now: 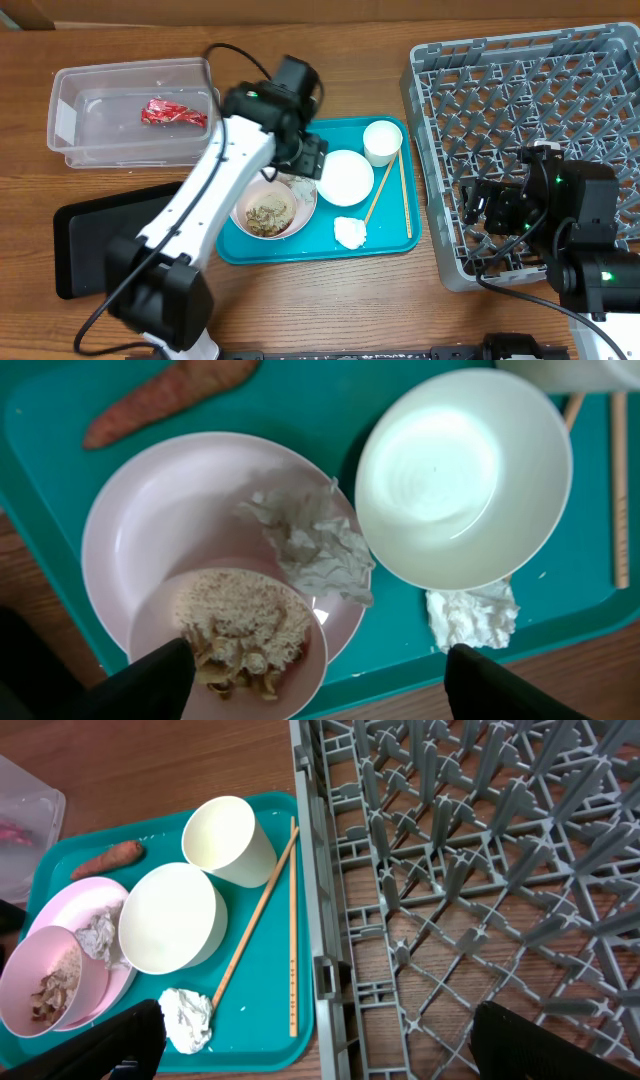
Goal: Sort waste into correct bins and load items into the dishwasher
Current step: 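Reach the left gripper to the crumpled tissue on the pink plate, then carry the tissue left and drop it into the clear bin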
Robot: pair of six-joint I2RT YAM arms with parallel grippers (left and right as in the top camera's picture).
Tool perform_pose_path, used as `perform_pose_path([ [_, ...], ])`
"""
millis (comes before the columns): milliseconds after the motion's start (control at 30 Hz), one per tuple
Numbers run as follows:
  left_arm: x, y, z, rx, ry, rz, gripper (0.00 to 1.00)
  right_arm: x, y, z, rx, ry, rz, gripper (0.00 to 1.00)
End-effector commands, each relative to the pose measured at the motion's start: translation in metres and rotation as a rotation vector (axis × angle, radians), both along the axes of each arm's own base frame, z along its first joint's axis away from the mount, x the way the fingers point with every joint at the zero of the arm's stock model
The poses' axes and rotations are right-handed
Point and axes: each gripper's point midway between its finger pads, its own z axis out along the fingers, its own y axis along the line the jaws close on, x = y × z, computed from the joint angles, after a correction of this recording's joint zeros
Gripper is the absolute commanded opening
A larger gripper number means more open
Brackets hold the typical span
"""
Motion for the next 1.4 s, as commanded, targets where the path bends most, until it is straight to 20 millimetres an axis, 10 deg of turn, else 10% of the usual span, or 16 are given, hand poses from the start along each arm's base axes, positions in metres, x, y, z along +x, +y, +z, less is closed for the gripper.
perform_pose_path([
  [0, 0.003, -0.001, -0.024, 0.107, 0.026, -0.093, 0.85, 0.003, 0.000, 0.013, 0.006, -0.035, -0.001, 1.00],
  [333, 0.003, -0.003, -0.081, 0.181, 0.138, -0.119, 0.83, 0.003, 0.000, 0.013, 0.006, -0.035, -0.001, 1.00],
  [500, 0.003, -0.003, -0.088, 0.186, 0.150, -0.119, 0.50, 0.003, 0.000, 0.013, 0.006, -0.035, -0.001, 1.00],
  [667, 0.006, -0.002, -0.085, 0.194, 0.138, -0.118, 0.04, 0.003, 0.000, 0.013, 0.006, -0.034, -0.001, 1.00],
  [933, 0.038, 0.001, -0.022, 0.141, 0.004, -0.051, 0.04, 0.003, 0.000, 0.013, 0.006, -0.034, -0.001, 1.00],
  [1167, 0.095, 0.075, 0.054, 0.039, -0.227, 0.225, 0.04, 0.003, 0.000, 0.013, 0.006, -0.034, -0.001, 1.00],
  [1367, 0.131, 0.177, 0.058, 0.013, -0.316, 0.537, 0.04, 0.003, 0.000, 0.013, 0.006, -0.034, -0.001, 1.00],
])
